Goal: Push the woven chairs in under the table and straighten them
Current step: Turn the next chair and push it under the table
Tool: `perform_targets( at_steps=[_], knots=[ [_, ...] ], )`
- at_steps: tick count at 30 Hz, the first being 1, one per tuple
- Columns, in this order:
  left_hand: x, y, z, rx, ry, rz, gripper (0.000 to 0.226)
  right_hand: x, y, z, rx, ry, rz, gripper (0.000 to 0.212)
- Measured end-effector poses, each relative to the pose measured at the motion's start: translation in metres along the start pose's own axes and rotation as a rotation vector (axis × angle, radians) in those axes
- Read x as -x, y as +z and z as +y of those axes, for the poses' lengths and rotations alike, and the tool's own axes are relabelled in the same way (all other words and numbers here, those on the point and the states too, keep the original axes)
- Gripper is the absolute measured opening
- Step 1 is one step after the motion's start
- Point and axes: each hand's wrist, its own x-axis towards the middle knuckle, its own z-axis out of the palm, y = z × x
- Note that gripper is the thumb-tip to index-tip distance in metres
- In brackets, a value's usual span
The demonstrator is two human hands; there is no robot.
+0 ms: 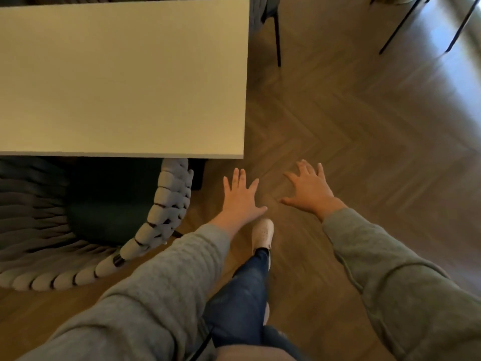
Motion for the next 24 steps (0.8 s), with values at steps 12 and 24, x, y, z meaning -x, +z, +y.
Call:
perform_targets(
  at_steps=[12, 24],
  knots=[
    [-0.235, -0.159, 0.074, 0.009, 0.063, 0.026, 0.085, -0.216, -0.135, 0.144, 0.110, -0.067, 0.026, 0.080],
    [-0.462, -0.286, 0.067, -0.077, -0.226, 0.082, 0.086, -0.458, -0.276, 0.265, 0.247, -0.315, 0.047, 0.085]
  ],
)
